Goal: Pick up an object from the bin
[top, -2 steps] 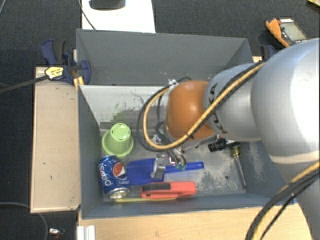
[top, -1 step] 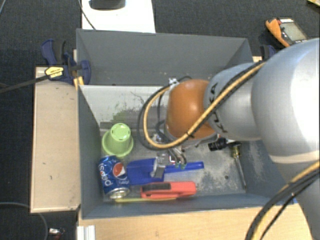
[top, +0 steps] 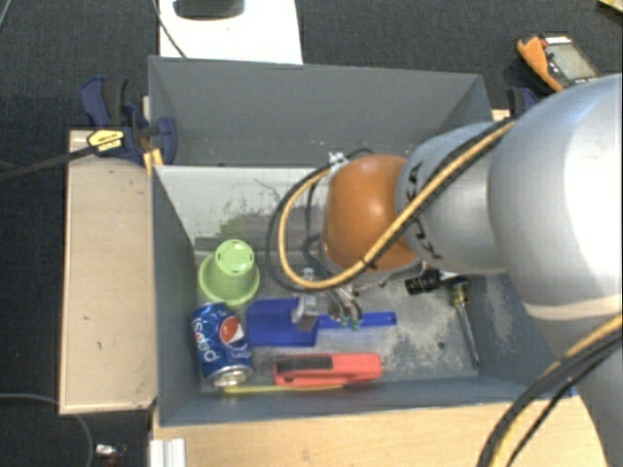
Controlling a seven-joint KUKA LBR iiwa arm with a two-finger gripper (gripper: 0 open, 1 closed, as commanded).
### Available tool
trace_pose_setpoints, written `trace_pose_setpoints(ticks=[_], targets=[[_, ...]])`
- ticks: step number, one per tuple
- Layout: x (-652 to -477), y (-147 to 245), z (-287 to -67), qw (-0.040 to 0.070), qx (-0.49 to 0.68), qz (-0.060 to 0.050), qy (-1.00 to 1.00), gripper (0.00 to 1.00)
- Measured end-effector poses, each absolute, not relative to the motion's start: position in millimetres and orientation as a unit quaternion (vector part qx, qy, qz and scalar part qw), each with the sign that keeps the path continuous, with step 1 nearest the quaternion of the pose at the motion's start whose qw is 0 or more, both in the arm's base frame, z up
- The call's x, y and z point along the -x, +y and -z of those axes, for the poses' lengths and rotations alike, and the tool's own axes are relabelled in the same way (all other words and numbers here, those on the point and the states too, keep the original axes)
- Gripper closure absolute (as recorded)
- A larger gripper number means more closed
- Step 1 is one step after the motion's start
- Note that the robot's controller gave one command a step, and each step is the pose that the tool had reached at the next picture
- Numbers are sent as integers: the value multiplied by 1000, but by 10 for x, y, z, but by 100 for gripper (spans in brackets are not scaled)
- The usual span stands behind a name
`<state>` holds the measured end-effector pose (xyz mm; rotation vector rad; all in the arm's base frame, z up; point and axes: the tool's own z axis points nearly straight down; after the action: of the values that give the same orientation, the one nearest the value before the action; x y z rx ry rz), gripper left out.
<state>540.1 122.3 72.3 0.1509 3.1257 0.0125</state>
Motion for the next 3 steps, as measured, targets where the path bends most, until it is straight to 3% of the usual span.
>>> trace_pose_setpoints(ticks=[1, 3], targets=[[-5401, 1223, -723, 6, -49, -4, 999, 100], [-5393, 1220, -1071, 6, -52, -4, 999, 100]])
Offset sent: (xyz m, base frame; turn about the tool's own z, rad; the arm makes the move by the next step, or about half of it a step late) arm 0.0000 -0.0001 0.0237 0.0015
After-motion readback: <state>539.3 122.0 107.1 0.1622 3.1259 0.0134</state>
